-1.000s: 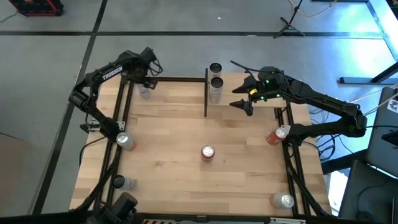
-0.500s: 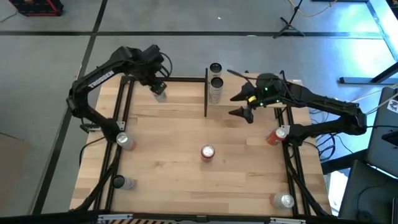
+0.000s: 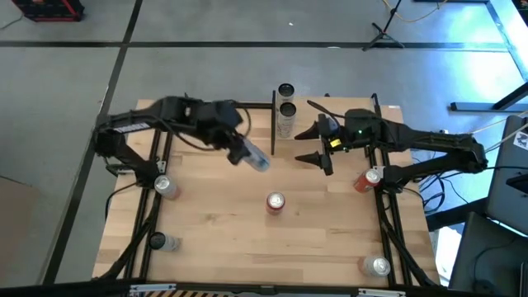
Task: Place canned beverage on shelf
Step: Put the top white blue soda can on the shelf
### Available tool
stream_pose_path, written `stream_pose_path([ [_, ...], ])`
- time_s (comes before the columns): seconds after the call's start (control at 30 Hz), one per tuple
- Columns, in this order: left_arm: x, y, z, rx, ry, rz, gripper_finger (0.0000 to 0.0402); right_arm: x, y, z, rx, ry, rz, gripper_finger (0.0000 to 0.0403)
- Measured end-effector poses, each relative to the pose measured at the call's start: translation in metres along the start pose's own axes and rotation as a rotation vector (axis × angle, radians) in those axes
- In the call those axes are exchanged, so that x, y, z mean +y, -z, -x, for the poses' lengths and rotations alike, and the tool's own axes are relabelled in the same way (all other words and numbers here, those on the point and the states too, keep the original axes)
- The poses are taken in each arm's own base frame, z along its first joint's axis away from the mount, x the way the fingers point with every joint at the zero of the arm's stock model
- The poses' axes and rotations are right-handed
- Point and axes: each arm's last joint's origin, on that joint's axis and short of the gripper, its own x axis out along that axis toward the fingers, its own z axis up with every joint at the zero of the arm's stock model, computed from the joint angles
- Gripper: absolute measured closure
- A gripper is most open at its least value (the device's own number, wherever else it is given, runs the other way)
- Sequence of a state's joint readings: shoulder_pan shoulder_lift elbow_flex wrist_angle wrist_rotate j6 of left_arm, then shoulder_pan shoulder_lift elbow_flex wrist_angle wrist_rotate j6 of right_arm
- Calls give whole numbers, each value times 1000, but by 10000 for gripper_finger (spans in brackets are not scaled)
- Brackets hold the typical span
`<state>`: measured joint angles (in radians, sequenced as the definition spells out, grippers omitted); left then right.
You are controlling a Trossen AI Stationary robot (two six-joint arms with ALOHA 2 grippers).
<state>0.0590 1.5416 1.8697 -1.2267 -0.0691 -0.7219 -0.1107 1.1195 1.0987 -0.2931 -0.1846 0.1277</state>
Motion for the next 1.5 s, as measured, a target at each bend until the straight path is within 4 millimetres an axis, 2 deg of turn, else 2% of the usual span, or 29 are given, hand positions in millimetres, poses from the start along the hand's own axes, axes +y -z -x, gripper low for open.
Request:
stream_pose_path([
  [0.2,-40,-7,-13,-39,39,-66,174,12,-15,-8,43,-16,-16,70],
  [0.4,-60,-22,-17,-68,70,-128,174,16,-23,-25,182,3,-25,70],
  [0.53,-62,-22,-22,-53,59,-148,174,19,-26,-34,216,-13,-10,70],
  [0.67,-61,-21,-22,-55,40,-149,174,21,-29,-35,211,-16,6,70],
  [0.8,-58,-18,-23,-24,3,-158,174,22,-36,-34,165,-24,33,70],
  [0.9,-58,-18,-27,-26,-1,-170,174,22,-42,-41,103,-32,41,70],
  [1.1,-56,-14,-39,-3,-22,-204,174,15,-25,-73,189,-2,9,70],
  [1.27,-54,-9,-55,37,-51,-219,174,13,-18,-90,212,-15,3,70],
  [1.5,-54,-8,-63,34,-41,-237,174,11,-13,-105,212,-16,2,70],
])
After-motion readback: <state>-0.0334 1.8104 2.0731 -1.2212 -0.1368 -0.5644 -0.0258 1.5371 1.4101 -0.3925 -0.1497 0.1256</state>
